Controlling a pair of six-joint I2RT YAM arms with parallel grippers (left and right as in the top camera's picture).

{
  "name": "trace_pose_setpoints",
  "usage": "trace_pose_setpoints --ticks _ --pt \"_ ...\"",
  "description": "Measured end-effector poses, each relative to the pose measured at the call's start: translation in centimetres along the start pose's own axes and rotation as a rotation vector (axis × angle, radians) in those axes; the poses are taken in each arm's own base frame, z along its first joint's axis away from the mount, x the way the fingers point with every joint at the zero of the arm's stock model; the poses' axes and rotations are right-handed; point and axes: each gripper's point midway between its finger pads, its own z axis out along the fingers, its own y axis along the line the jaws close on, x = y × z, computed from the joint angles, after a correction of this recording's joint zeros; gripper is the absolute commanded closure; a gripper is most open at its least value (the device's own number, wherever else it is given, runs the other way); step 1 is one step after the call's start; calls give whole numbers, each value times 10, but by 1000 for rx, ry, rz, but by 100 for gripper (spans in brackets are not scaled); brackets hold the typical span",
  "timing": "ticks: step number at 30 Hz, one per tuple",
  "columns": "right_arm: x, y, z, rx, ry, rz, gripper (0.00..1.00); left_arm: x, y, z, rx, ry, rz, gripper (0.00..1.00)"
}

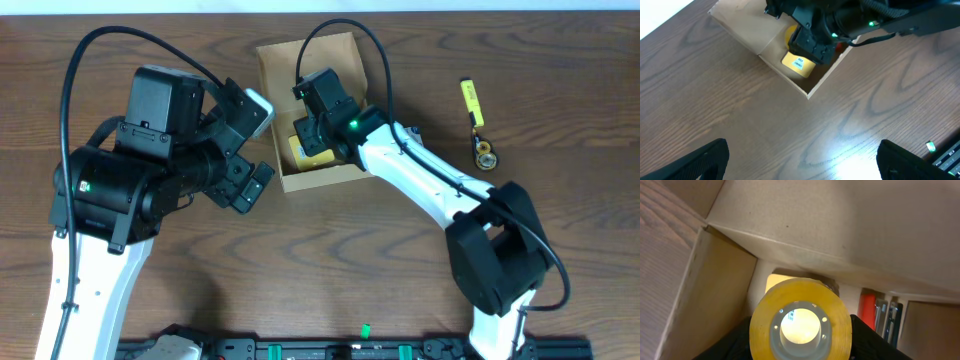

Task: Pack container
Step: 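Lower the tape roll onto the notepad inside the box and release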

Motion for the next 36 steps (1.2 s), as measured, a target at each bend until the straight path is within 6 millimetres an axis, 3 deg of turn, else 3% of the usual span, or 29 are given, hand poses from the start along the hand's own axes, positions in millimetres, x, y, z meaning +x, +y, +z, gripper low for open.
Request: trace_pose_setpoints --ticks 11,21,36 --pt "-7 9 3 -16 -34 -10 99 0 0 0 0 0 0 5" --pt "9 9 24 -9 12 -15 99 0 0 0 0 0 0 5" --pt "17 8 42 -5 28 -17 99 0 0 0 0 0 0 5"
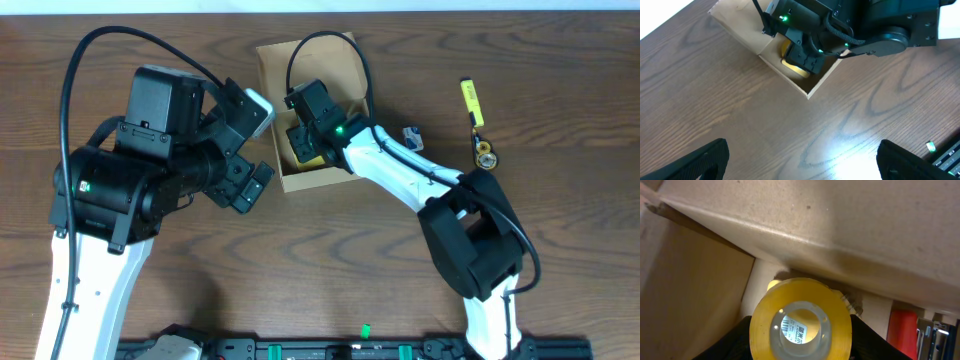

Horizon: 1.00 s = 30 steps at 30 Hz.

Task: Pack container
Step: 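Lower the tape roll onto the notepad inside the box and release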

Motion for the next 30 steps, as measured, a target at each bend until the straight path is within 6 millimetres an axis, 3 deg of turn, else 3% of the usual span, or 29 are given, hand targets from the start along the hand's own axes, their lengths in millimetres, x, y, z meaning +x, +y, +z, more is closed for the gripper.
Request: trace_pose_setpoints --ticks 10,11,14,16,21,30 --pt "-4 1 0 -4 -18 1 99 0 0 0 0 0 0 5" --pt "-5 1 0 -4 -19 1 96 0 0 0 0 0 0 5" --pt "-5 1 0 -5 -20 0 70 0 0 0 0 0 0 5" --pt "-5 2 0 -5 -20 0 60 0 0 0 0 0 0 5" --pt "-3 10 1 -13 -18 -13 49 0 0 0 0 0 0 5" --pt "4 11 4 -11 6 11 49 0 0 0 0 0 0 5"
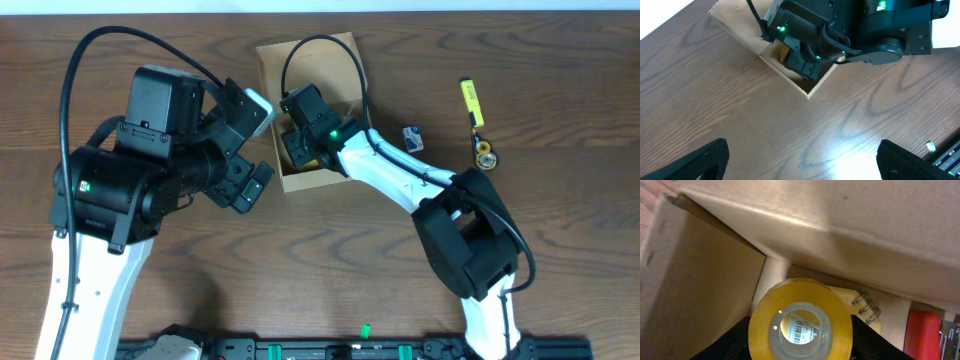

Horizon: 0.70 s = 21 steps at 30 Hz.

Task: Pack container
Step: 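Lower the tape roll onto the notepad inside the box and release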

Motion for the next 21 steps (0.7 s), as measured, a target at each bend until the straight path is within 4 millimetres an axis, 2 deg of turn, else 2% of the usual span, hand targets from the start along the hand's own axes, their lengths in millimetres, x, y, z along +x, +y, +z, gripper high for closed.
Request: trace_pose_setpoints --ticks 17,19,21 --pt "1 -4 0 23 -1 120 53 0 0 0 0 0 0 5" --pt "1 -4 0 25 0 125 49 0 0 0 0 0 0 5" --pt "1 -5 0 26 0 130 39 0 0 0 0 0 0 5"
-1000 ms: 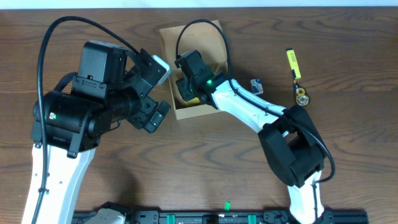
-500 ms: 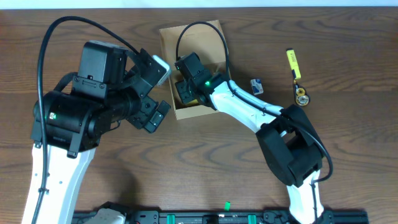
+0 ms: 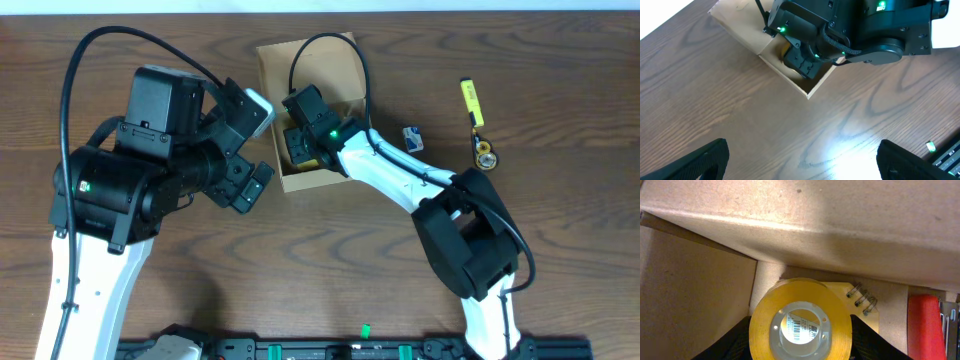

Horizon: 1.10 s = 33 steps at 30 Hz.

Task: Pack container
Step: 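Lower the tape roll onto the notepad inside the box and release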

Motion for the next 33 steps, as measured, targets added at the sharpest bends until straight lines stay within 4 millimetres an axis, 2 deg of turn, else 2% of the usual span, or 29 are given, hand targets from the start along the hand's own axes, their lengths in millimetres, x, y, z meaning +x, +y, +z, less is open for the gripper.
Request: trace_pose_setpoints --ticks 8,15,18,23,33 --pt "0 -1 0 4 -1 5 33 0 0 0 0 0 0 5" --pt "3 -2 0 8 11 4 34 0 0 0 0 0 0 5" --pt "11 -5 0 20 43 1 36 0 0 0 0 0 0 5" --pt "35 -14 -3 59 144 -5 38 0 0 0 0 0 0 5" --pt "58 -27 -12 116 239 -14 37 0 0 0 0 0 0 5"
